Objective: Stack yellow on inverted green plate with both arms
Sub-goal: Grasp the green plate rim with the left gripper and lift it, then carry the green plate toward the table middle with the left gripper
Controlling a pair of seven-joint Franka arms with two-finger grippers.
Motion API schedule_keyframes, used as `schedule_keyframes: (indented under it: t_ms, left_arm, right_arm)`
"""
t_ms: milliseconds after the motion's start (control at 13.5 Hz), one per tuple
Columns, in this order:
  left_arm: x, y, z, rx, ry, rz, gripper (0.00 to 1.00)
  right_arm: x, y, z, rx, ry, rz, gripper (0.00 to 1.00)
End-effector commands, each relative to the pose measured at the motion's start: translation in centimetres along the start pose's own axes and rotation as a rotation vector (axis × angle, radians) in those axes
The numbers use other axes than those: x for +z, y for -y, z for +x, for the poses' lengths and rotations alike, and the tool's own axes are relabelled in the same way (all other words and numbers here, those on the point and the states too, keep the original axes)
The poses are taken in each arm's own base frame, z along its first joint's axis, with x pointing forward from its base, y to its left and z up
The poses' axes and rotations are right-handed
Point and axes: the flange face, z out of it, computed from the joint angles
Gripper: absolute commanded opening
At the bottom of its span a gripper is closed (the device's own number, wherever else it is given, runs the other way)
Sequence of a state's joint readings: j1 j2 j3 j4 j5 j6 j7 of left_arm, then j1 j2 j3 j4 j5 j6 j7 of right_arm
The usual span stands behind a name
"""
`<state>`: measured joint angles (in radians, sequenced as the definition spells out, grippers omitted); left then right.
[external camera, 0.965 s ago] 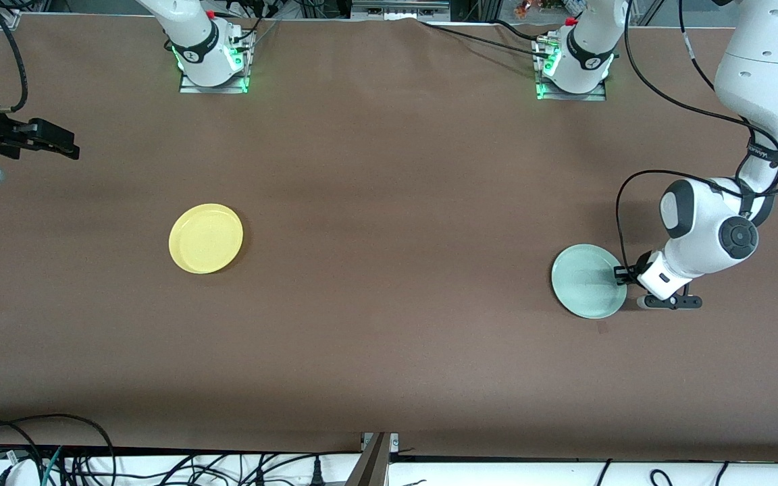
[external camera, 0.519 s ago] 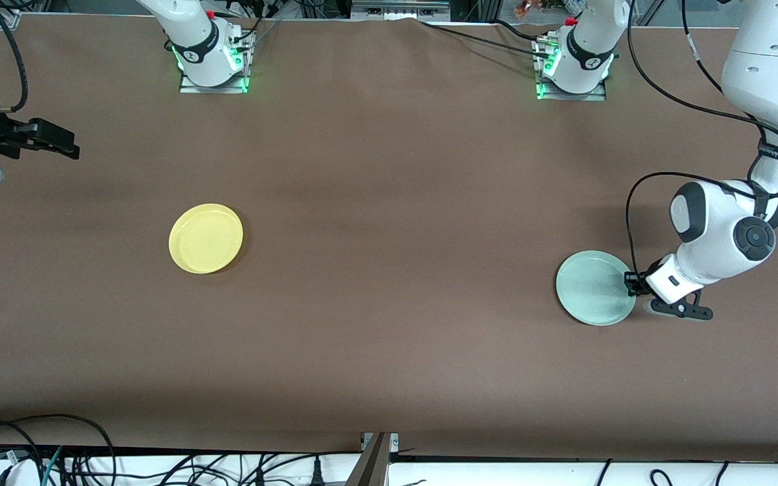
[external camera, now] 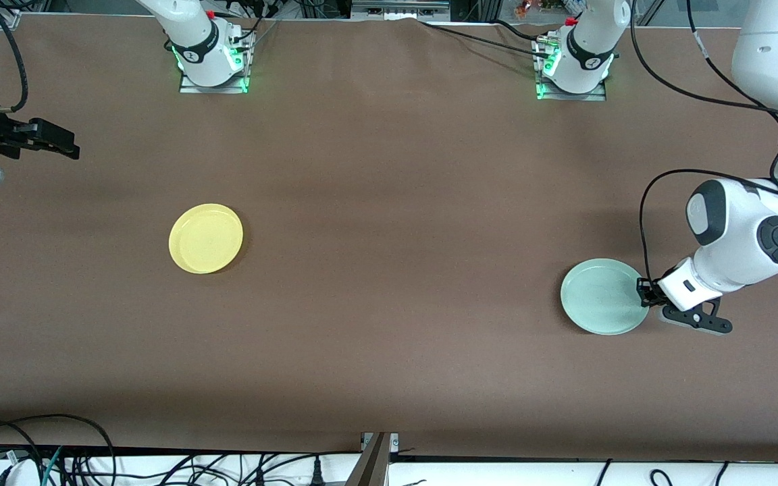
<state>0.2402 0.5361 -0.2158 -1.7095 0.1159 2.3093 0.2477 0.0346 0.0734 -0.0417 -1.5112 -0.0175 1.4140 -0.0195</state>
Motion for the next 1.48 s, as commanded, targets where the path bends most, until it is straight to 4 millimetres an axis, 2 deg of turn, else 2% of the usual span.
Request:
schedule_keyframes:
  t_ms: [0,223,445,519,668,965,1113,1261,1410]
  left_arm:
    - [-4.4,-2.4,2.1,0.037,0.009,0.032,0.00]
    - [-7.3,-5.9,4.1,0.102,0.020,0.200,0.00]
    - [-10.6,-12.0,5.9,0.112,0.051,0.296,0.00]
    - [-11.2,-14.7,6.2,0.119,0.059,0.339,0.00]
    - [-11.6,-18.7,6.4,0.119,0.058,0.436,0.00]
    - [-11.9,-24.6,6.0,0.116,0.056,0.515,0.00]
    - [-12.9,-29.2,5.8,0.124,0.029,0.571,0.00]
    - [-12.3,-34.4,5.2,0.131,-0.015,0.637,0.00]
    - [-10.5,-38.4,4.4,0.109,-0.060,0.683,0.00]
  right_arm:
    - [-0.4,0.1,-0.2,-0.004,0.004,0.007,1.00]
    - [-0.5,0.1,-0.3,-0.004,0.003,0.007,1.00]
    - [-0.6,0.2,-0.3,-0.005,0.000,0.007,1.00]
    - [-0.6,0.3,-0.2,-0.007,-0.005,0.006,1.00]
    - [-0.6,0.2,-0.1,-0.007,-0.008,0.006,1.00]
    - [-0.3,-0.2,0.0,0.000,0.000,0.009,1.00]
    - [-0.3,-0.2,0.0,0.000,-0.002,0.009,1.00]
    - [-0.3,-0.2,0.0,0.000,-0.002,0.009,1.00]
    - [-0.4,0.0,0.0,-0.004,-0.008,0.006,1.00]
